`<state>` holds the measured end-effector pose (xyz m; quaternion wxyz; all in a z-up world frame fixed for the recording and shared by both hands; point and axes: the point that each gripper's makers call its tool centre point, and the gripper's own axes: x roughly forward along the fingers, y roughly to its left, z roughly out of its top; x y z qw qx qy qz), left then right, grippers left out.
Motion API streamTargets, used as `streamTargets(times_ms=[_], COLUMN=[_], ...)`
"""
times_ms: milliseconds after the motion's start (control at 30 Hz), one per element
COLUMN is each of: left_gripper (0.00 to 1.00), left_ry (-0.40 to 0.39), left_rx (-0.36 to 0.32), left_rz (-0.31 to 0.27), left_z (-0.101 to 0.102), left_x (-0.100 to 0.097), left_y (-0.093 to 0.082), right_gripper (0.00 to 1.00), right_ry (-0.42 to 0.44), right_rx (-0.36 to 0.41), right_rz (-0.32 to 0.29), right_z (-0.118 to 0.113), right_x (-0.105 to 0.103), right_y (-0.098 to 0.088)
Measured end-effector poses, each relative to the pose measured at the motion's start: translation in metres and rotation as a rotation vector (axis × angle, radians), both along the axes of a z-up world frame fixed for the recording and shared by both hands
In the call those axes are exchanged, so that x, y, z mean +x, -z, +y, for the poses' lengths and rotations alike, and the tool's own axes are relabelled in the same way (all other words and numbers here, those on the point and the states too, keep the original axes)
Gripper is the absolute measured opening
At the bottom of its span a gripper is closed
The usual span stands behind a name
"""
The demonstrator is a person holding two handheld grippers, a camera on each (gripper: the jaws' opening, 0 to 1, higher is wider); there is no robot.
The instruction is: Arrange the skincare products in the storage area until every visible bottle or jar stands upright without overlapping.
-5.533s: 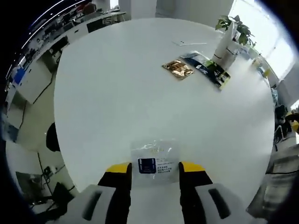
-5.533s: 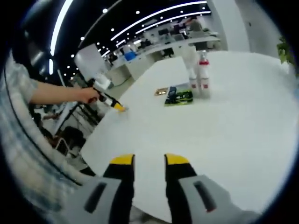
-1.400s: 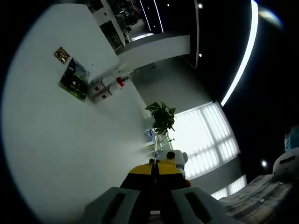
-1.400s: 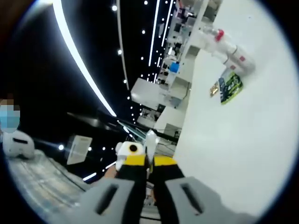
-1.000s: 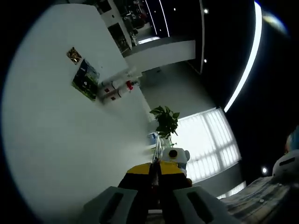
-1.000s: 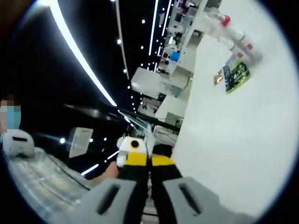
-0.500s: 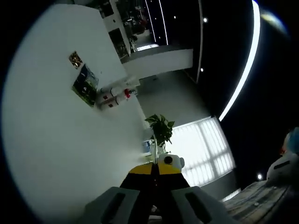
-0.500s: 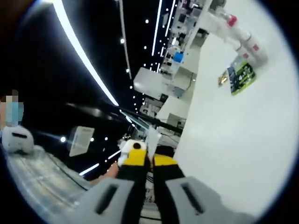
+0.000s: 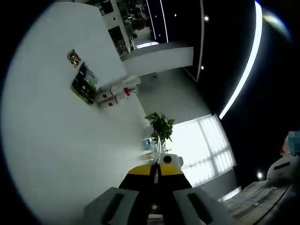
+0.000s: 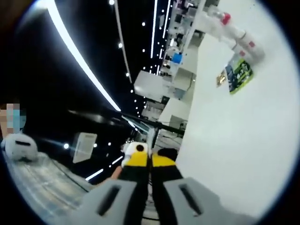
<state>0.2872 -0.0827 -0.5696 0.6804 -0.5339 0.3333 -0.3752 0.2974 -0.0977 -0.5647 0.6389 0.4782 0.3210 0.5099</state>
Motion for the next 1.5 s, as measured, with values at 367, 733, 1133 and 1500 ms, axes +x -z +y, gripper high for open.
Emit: streamTargets(times_ms=[367, 733, 1133, 1500], left_gripper=[0.03, 0.10, 0.05, 0.00], left_ry=[0.057, 0.059, 0.051, 0.036], left_rx=[0.063, 0.056, 0.021, 0.018], left_rz=[-0.004, -0.020, -0.001, 0.000], left_z=[-0.003, -0.003, -0.009, -0.011], left_x=[-0.008, -0.011, -0.013, -0.008], left_y=[0.009, 0.006, 0.004, 0.004], right_gripper=[0.00, 0.00, 0.00, 0.05], right_ry=[-0.003, -0.053, -0.050, -0.003], right_rx=[0.000, 0.022, 0.022, 0.004], right_rz=[0.022, 0.022, 0.027, -0.009], right_z=[-0.004, -0.002, -0.007, -0.012], right_x=[-0.003, -0.011, -0.011, -0.006], right_y=[0.004, 0.001, 0.003, 0.005])
